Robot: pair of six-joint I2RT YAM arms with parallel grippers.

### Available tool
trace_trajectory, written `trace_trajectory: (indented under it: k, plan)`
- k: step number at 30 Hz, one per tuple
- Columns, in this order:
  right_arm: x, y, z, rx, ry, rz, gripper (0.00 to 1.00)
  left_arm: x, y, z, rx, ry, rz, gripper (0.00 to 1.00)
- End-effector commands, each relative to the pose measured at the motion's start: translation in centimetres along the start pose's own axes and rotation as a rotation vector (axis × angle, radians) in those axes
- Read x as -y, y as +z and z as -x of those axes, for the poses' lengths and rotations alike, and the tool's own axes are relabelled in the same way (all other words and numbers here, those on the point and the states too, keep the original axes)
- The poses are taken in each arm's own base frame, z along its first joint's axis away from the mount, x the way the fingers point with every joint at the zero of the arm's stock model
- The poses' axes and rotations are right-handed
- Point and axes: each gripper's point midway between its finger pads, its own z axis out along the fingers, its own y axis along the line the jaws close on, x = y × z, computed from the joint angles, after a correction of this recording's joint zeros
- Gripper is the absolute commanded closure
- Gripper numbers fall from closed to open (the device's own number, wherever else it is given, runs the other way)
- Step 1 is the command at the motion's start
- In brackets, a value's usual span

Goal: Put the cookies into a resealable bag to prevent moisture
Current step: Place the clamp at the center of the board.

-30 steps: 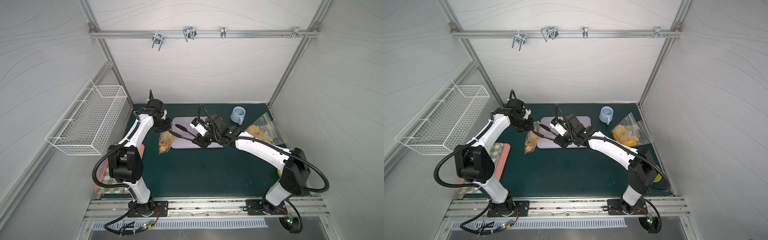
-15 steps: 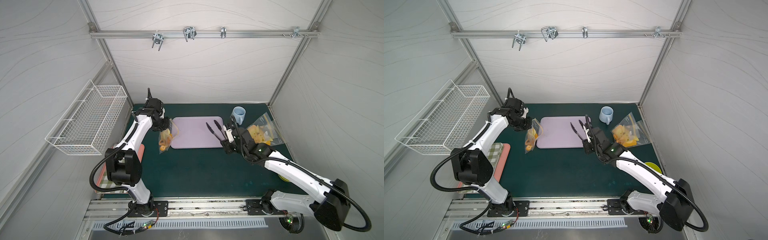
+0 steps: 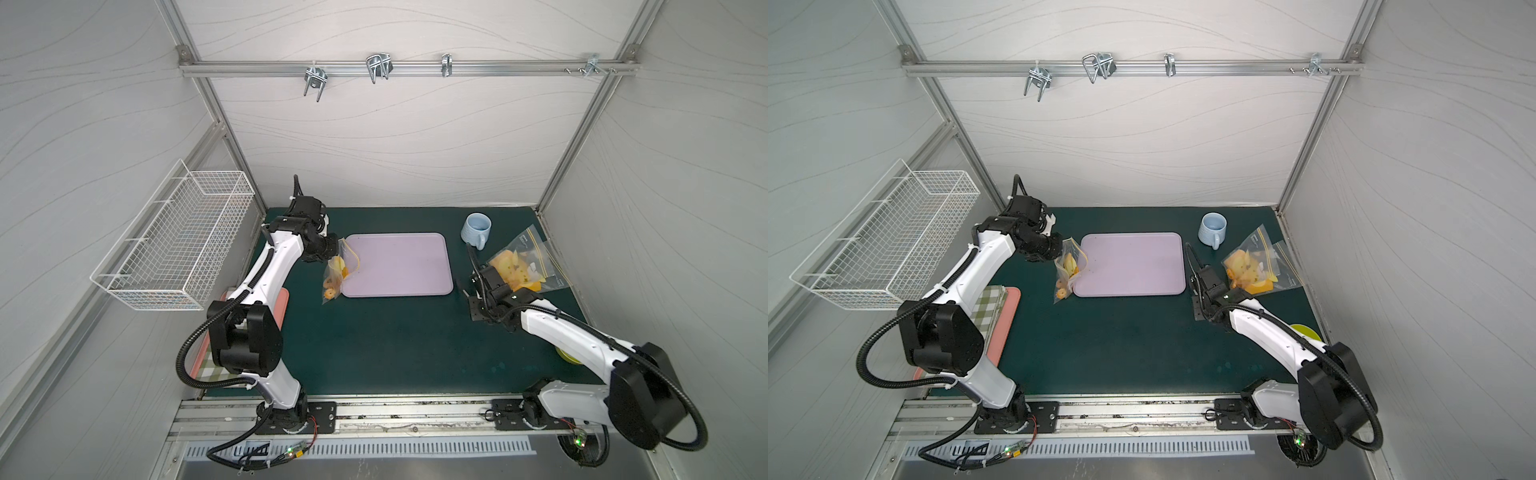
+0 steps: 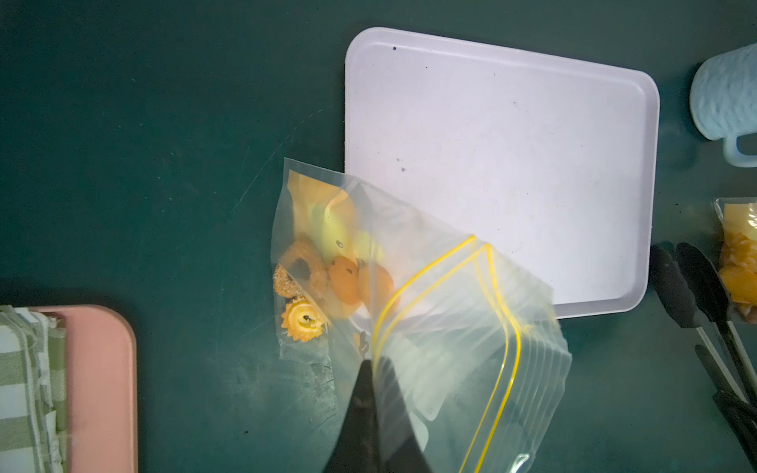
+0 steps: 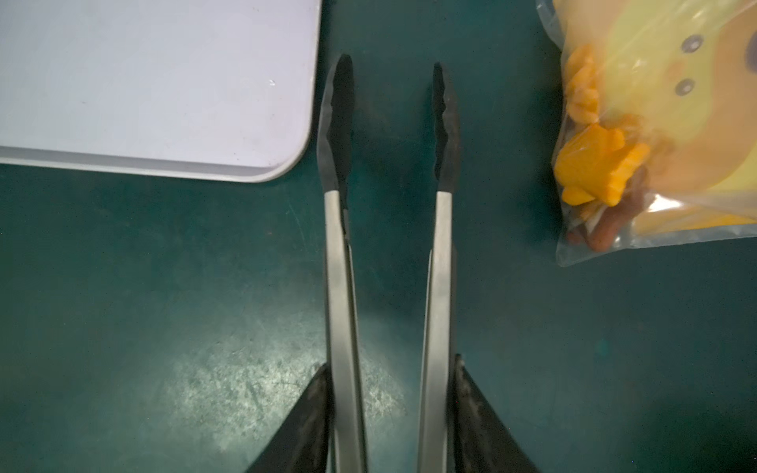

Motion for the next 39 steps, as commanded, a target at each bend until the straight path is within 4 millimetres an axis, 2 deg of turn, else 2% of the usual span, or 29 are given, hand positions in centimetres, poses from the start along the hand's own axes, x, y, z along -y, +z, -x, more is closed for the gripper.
trace_trajectory:
  k: [1, 9, 12, 17, 19, 23, 28, 32, 34, 39]
  plan:
    - [-0.1, 0.4, 0.4, -0.037, 0.05, 0.0, 0.55, 0.3, -1.6, 1.1, 0.066, 0.007, 0.001, 1.0]
    - [-0.6, 3.0, -2.2, -0.228, 0.081, 0.022, 0.5, 0.2, -2.6, 0.6, 0.095, -0.025, 0.002, 1.0]
    - [-0.3, 3.3, -2.6, -0.245, 0.097, 0.006, 0.41, 0.1, -3.5, 0.5, 0.125, -0.035, 0.006, 1.0]
    - [0.0, 2.2, -1.7, -0.19, 0.116, 0.008, 0.2, -0.2, -5.3, -0.3, 0.146, -0.05, 0.026, 1.0]
    - [0.4, 1.3, -1.1, -0.15, 0.13, -0.003, 0.14, -0.2, -6.1, -0.6, 0.154, -0.062, 0.023, 1.0]
    - [0.9, -1.3, 1.2, 0.009, 0.143, 0.025, 0.14, 0.3, -8.1, -1.2, 0.176, -0.102, -0.002, 1.0]
    - [-1.9, -6.0, 4.7, 0.252, 0.066, 0.203, 0.14, 1.3, -10.8, -1.5, 0.238, -0.154, -0.027, 1.0]
    - [-4.4, -8.1, 6.1, 0.33, 0.01, 0.302, 0.16, 2.5, -12.8, -1.8, 0.285, -0.183, -0.047, 1.0]
    - [-5.7, -9.1, 6.8, 0.365, -0.005, 0.382, 0.17, 3.8, -13.5, -2.2, 0.305, -0.189, -0.064, 1.0]
    - [-9.0, -12.4, 7.9, 0.471, -0.086, 0.565, 0.15, 6.3, -13.7, -4.1, 0.321, -0.261, -0.085, 1.0]
